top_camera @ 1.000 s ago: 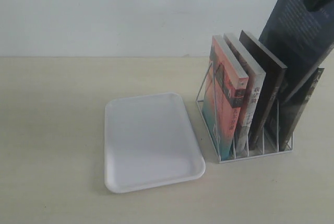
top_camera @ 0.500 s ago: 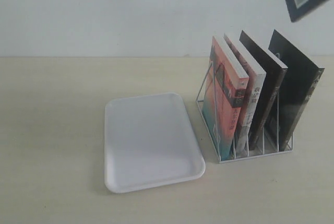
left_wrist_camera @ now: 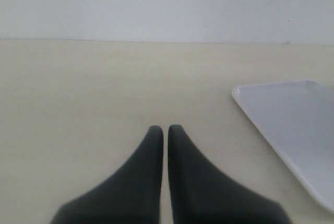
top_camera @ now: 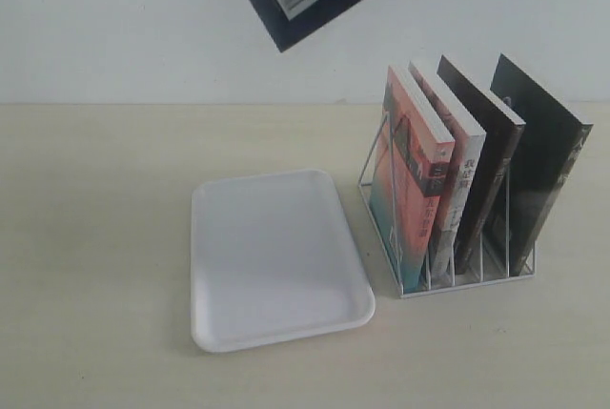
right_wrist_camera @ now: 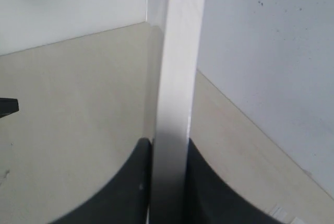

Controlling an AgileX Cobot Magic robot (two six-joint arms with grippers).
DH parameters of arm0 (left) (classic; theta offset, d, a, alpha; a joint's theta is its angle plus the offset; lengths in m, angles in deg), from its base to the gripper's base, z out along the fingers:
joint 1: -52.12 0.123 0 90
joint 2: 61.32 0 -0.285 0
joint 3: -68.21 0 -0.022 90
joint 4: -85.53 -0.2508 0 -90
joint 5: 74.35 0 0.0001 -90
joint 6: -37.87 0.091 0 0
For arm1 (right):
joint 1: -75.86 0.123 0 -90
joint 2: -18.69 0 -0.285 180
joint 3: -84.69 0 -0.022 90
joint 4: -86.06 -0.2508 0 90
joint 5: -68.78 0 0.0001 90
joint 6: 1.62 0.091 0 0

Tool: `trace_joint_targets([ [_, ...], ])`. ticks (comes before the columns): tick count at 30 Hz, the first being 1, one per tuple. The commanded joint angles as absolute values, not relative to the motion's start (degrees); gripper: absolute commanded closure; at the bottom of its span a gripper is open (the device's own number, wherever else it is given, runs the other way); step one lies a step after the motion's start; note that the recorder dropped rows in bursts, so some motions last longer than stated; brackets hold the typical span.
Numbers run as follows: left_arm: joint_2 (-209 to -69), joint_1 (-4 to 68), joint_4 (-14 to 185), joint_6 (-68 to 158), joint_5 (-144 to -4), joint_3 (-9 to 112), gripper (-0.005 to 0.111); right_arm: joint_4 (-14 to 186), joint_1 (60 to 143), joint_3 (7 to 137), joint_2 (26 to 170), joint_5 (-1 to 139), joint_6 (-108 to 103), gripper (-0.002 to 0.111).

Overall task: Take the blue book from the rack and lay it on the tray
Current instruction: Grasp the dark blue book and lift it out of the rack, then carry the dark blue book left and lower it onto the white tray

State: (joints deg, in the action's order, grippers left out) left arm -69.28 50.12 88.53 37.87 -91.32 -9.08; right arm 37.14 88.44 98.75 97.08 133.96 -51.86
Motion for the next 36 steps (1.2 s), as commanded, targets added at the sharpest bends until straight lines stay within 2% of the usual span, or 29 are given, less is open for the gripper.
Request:
trace_joint_targets([
  [1, -69.1, 50.23, 89.2, 37.87, -91.07, -9.01, 0.103, 31.72, 88.58, 94.44, 96.57, 131.43, -59.1, 0.108],
  [5, -69.1, 50.23, 89.2, 37.87, -91.07, -9.01, 0.103, 30.82, 90.64, 91.1, 98.12, 132.67, -62.63, 0.108],
  [11, -69.1, 50.23, 89.2, 37.87, -91.07, -9.01, 0.103, 38.84, 100.73, 87.13, 102.63, 131.29, -69.17, 0.108],
  [14, -69.1, 50.23, 89.2, 37.87, -91.07, -9.01, 0.103, 51.72, 107.92, 85.69, 104.59, 123.64, -65.07, 0.109],
  [18, -69.1, 50.23, 89.2, 37.87, -91.07, -9.01, 0.103, 72.89, 117.02, 83.19, 106.81, 107.35, -49.3, 0.109],
  [21, -69.1, 50.23, 89.2, 37.87, -91.07, -9.01, 0.103, 84.03, 120.81, 79.69, 108.58, 94.43, -41.96, 0.109],
  [26, -69.1, 50.23, 89.2, 37.87, -91.07, -9.01, 0.103, 90.71, 122.52, 73.79, 112.59, 81.87, -39.88, 0.109],
  [32, -69.1, 50.23, 89.2, 37.87, -91.07, -9.01, 0.103, 105.05, 122.73, 67.85, 116.76, 75.74, -41.09, 0.109],
  [36, -69.1, 50.23, 89.2, 37.87, -91.07, -9.01, 0.103, 106.09, 122.73, 67.74, 118.61, 74.94, -40.46, 0.109],
])
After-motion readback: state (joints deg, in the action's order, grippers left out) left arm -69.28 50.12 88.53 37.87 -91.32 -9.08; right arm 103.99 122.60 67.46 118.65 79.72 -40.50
